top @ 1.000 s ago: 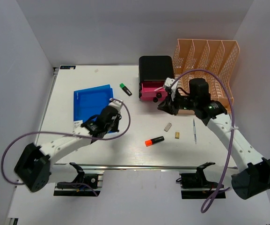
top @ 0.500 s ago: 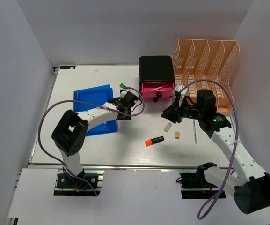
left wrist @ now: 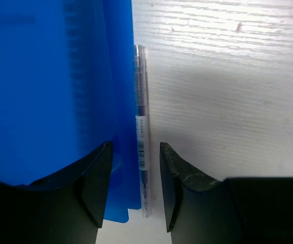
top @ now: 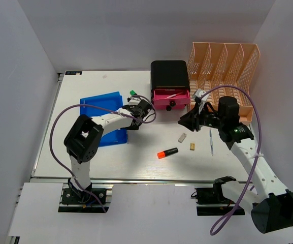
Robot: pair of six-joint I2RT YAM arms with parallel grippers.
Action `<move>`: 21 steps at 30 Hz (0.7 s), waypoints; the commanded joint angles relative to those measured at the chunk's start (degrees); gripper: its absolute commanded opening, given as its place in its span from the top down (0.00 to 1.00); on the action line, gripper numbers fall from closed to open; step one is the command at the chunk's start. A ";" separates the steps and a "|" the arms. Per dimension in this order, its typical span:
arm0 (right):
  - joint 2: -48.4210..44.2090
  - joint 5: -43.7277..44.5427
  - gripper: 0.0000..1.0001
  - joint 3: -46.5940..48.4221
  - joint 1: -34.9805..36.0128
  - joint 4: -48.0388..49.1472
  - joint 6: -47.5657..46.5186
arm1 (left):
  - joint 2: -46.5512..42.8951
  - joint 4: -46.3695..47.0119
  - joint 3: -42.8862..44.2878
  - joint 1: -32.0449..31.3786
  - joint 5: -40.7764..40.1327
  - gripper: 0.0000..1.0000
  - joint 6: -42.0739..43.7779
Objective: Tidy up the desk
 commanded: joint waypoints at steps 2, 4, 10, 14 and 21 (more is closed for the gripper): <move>-1.10 -2.02 0.65 -0.85 -1.27 2.03 0.68 | 1.20 -1.34 1.09 0.96 -2.46 0.48 -1.97; -1.10 -2.28 0.65 -0.85 -1.79 2.03 0.77 | 1.47 -0.73 1.09 0.96 -1.50 0.48 -1.97; -1.01 -2.98 0.64 -1.03 -2.58 2.12 0.68 | 2.17 0.77 2.14 0.96 0.35 0.53 -0.57; -1.10 -3.25 0.64 -1.03 -3.29 2.12 0.77 | 3.49 0.94 3.03 0.96 2.89 0.56 0.58; -1.45 -3.95 0.64 -1.20 -4.26 2.21 0.86 | 5.60 0.24 3.82 1.49 6.86 0.58 0.23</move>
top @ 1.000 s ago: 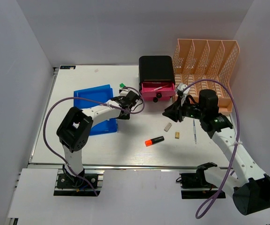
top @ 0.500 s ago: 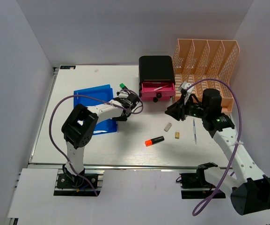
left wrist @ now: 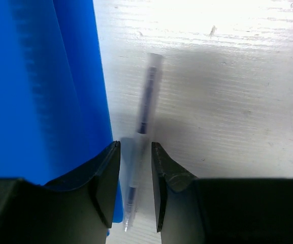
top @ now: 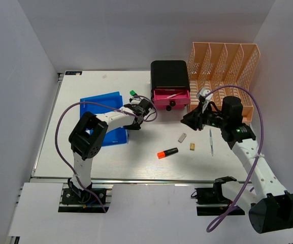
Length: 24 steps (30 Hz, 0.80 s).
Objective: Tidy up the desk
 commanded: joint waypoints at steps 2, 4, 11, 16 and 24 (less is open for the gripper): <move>-1.23 -1.94 0.64 -0.98 -1.00 1.62 0.72 | 1.10 -0.57 0.74 0.46 2.90 0.58 -0.36; -1.23 -2.29 0.64 -0.90 -1.27 1.70 0.72 | 0.66 -0.66 -0.23 0.99 2.73 0.58 -0.80; -1.23 -3.17 0.64 -1.07 -2.24 1.79 0.81 | 0.74 1.45 -1.47 0.99 9.22 0.64 2.18; -1.58 -3.70 0.64 -1.07 -3.11 1.62 0.90 | 1.27 2.50 -2.69 0.99 19.67 0.67 4.30; -1.67 -4.84 0.64 -1.34 -4.17 1.79 1.08 | -1.01 7.78 -9.10 1.52 26.01 0.75 4.91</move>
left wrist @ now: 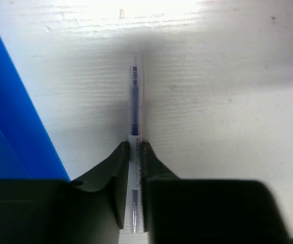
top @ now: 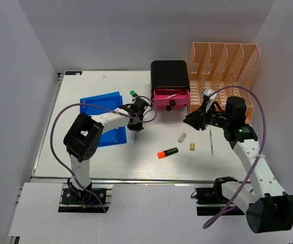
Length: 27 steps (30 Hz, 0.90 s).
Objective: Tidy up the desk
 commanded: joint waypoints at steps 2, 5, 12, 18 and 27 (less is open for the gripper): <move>-1.34 -1.95 0.64 -0.48 -0.82 1.84 0.66 | 0.30 -0.79 -5.48 -0.06 7.86 0.85 0.24; -1.52 -2.22 0.64 -0.57 -1.61 1.84 0.75 | -3.30 -0.08 -6.19 -0.06 7.16 1.00 0.32; -2.13 -3.10 0.64 -0.57 -2.41 1.84 0.84 | -18.13 -2.54 -4.35 -1.81 6.87 1.00 4.44; -3.10 -3.19 0.64 -0.66 -3.20 2.01 0.75 | -25.98 -1.58 0.57 -2.34 8.82 1.00 15.24; -3.98 -2.31 0.64 -1.19 -4.51 2.98 1.19 | -23.71 17.84 5.49 -4.01 17.34 1.00 36.50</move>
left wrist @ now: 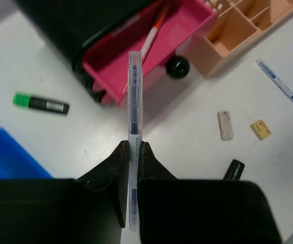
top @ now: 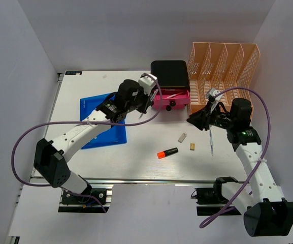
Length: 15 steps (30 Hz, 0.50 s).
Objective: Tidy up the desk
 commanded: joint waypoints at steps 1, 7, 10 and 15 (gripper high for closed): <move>-1.55 -0.17 0.64 -0.66 -1.08 3.13 0.44 | 5.20 8.95 5.62 -0.99 5.41 1.00 12.07; -2.70 -0.08 0.64 -1.01 -2.58 3.75 0.80 | 15.58 11.06 16.97 -1.52 5.32 1.00 18.58; -2.96 -0.69 0.64 -1.10 -3.11 3.75 0.88 | 19.19 11.76 21.54 -1.52 6.11 1.00 21.66; -3.66 -0.87 0.64 -1.10 -3.72 3.75 0.62 | 23.42 13.87 25.16 -1.52 4.10 1.00 24.74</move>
